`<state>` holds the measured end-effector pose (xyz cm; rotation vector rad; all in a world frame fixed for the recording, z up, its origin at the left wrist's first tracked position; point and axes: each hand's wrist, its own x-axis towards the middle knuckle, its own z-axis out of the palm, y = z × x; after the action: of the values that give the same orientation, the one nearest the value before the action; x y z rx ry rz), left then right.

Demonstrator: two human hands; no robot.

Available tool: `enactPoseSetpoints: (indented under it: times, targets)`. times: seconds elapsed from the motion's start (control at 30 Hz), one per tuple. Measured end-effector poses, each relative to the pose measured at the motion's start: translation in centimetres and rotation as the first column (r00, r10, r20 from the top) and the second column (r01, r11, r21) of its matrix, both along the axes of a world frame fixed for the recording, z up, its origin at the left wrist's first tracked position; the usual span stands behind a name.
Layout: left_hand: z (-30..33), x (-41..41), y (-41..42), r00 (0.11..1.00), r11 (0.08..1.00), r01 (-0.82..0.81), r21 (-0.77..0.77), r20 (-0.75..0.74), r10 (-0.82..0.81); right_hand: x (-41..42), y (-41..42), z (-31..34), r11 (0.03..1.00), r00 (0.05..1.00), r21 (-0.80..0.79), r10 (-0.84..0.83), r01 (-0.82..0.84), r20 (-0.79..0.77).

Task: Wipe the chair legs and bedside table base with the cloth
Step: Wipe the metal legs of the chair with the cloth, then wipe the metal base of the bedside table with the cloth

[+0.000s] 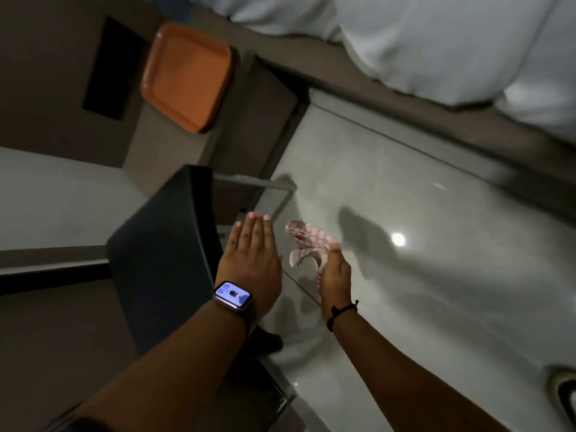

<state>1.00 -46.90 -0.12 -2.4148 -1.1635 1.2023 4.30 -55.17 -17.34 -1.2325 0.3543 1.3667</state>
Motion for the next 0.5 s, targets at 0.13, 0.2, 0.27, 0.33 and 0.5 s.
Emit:
enactPoseSetpoints:
  times: [0.13,0.2,0.27,0.33,0.5]
  targets:
    - [3.5,0.6,8.4,1.0,0.999,-0.02,0.05,-0.001,0.02,2.4,10.0,4.8,0.993,0.997,0.119,-0.023,0.015,0.07]
    - [4.3,-0.1,12.6,0.999,0.997,-0.035,0.074,0.027,0.033,2.6,14.8,5.4,0.99,0.992,0.138,-0.017,-0.001,0.127]
    - [5.0,-0.9,17.3,0.998,0.996,-0.052,0.075,0.039,0.05,2.3,18.9,6.2,0.99,0.981,0.141,-0.013,-0.015,0.195]
    - [4.8,-1.8,21.9,0.995,0.993,-0.093,0.066,0.027,0.091,1.0,23.0,6.2,0.99,0.967,0.134,0.001,-0.036,0.255]
    - [1.6,-3.6,26.4,0.994,0.997,-0.082,-0.014,0.066,0.083,-3.6,28.6,5.2,0.946,0.871,0.201,0.135,-0.255,0.472]
